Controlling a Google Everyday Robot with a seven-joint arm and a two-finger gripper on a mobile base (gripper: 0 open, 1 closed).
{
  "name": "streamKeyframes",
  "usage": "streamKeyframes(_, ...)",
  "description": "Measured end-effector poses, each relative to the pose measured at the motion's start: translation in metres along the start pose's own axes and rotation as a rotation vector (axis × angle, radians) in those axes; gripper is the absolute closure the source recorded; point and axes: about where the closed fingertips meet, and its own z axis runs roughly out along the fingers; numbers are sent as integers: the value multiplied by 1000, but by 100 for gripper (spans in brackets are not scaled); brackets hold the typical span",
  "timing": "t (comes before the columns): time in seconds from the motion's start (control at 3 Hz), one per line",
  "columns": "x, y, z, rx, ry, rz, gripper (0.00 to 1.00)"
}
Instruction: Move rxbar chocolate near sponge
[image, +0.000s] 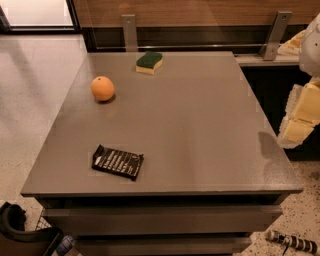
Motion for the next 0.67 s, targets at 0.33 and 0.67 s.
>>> streamKeyframes(0.33,0,0,0,0,0,0,0)
streamKeyframes(0.67,-3,2,4,-5,-52,14,0)
